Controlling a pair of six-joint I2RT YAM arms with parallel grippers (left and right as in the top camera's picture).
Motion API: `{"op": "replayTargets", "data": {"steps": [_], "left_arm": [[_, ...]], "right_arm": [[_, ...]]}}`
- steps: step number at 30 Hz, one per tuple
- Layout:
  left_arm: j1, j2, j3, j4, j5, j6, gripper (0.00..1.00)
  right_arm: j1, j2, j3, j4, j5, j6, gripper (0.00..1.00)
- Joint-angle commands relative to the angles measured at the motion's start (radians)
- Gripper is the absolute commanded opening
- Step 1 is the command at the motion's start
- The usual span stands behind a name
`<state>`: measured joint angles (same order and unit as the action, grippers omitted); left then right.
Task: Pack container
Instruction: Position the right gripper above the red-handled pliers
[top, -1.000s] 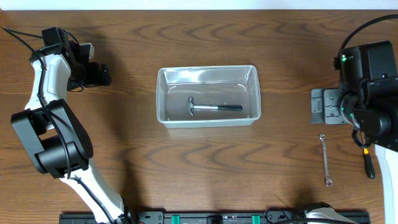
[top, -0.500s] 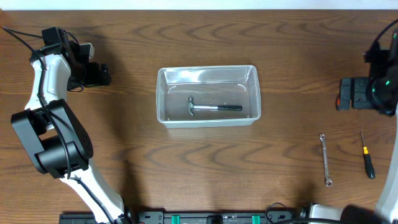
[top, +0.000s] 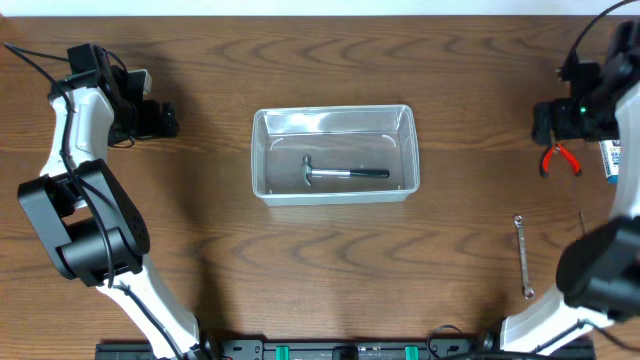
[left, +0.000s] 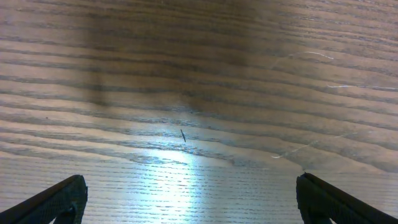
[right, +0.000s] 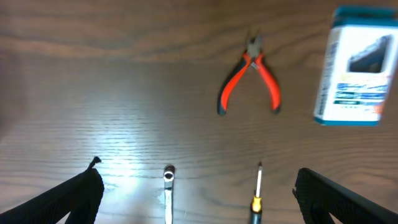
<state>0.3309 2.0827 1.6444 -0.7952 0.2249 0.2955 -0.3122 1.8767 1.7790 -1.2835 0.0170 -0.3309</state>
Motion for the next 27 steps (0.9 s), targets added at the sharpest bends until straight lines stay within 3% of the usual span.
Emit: {"op": "replayTargets", "data": {"steps": [1, 8, 19, 27], "left_arm": [[0.0, 0.005, -0.004, 0.0, -0.009, 0.006, 0.98], [0.0, 0.005, -0.004, 0.0, -0.009, 0.006, 0.98], [0.0, 0.005, -0.004, 0.0, -0.009, 0.006, 0.98], [0.0, 0.005, -0.004, 0.0, -0.009, 0.006, 0.98]], "right_arm": [[-0.01, 0.076, -0.003, 0.01, 0.021, 0.064, 0.99], [-0.016, 0.191, -0.003, 0.03, 0.017, 0.41, 0.99], [-0.022, 0.23, -0.003, 0.092, 0.014, 0.446, 0.99], [-0.083, 0.23, -0.004, 0.109, -0.018, 0.377, 0.99]]}}
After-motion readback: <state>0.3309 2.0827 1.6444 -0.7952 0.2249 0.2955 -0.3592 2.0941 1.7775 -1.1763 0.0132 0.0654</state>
